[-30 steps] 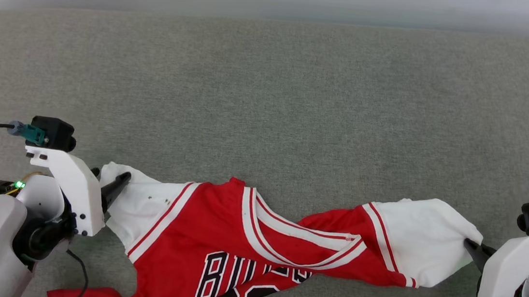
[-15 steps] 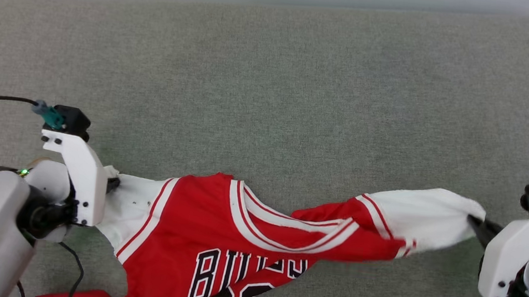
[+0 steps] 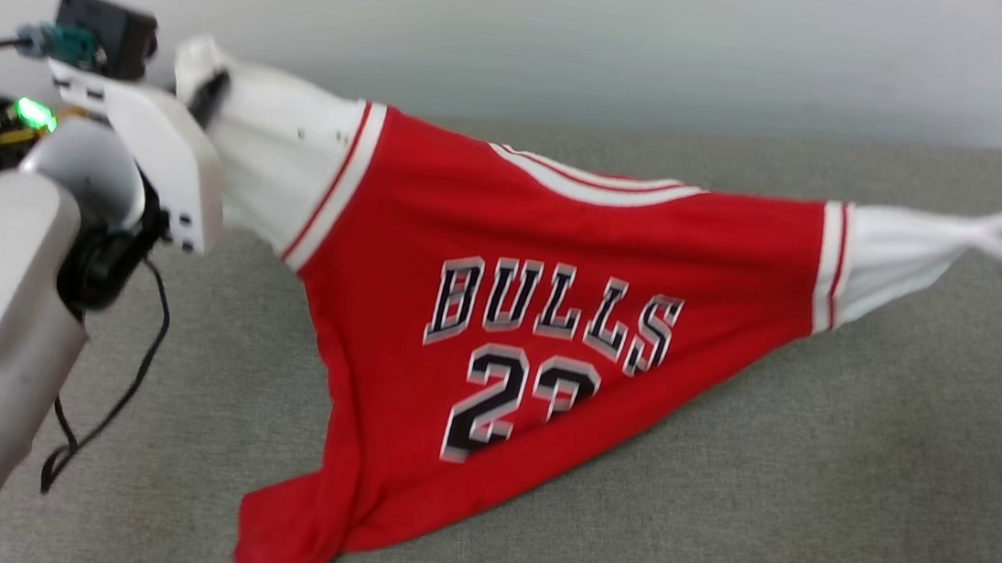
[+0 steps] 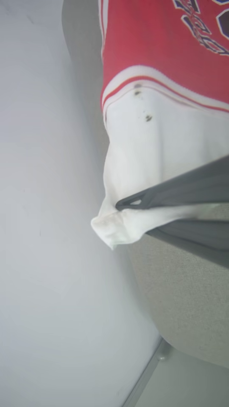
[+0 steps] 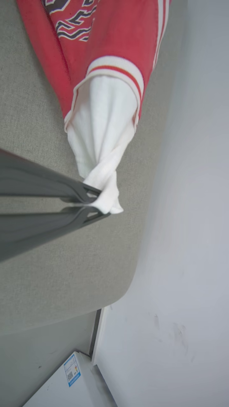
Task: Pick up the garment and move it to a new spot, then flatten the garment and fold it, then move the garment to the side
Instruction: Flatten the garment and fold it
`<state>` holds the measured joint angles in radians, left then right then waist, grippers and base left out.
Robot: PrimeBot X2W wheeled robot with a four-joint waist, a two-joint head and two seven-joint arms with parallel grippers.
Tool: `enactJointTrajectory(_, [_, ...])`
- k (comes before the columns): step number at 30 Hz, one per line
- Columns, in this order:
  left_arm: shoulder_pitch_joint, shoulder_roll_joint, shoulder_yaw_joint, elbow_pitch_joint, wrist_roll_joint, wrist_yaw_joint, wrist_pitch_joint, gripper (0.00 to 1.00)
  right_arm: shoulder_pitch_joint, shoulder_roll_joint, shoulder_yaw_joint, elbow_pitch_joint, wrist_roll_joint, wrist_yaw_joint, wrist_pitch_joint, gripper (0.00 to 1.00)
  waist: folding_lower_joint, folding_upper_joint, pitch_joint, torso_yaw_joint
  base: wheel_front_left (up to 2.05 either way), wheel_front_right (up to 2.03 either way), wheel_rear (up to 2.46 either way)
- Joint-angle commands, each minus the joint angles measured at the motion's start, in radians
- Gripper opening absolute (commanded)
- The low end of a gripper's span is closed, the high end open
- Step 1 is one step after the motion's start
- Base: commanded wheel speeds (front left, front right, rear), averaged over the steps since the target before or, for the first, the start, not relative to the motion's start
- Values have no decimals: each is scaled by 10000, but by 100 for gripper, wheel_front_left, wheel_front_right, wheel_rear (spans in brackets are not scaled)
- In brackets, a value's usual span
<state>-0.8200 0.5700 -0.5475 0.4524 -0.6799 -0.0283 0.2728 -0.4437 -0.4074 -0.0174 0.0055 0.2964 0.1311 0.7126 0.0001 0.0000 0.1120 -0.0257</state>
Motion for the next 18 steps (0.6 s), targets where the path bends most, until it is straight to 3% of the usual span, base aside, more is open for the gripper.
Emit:
enactJointTrajectory(1, [-413, -109, 103, 110, 202, 171, -414, 0, -641, -207, 18, 153, -73, -8, -118, 0, -1, 0, -261, 66, 0, 0, 0])
enactJointTrajectory(10, [-2601, -681, 462, 1286, 755, 461, -1966, 0, -3891, -434, 397, 1601, -348, -7, -961, 0, -1, 0, 182, -78, 0, 0, 0])
enactJointTrajectory(18, [-4857, -719, 1087, 2131, 821, 541, -3004, 0, -6989, -137, 482, 3045, -1142, -10, -2429, 0, -1, 0, 1851, -313, 0, 0, 0])
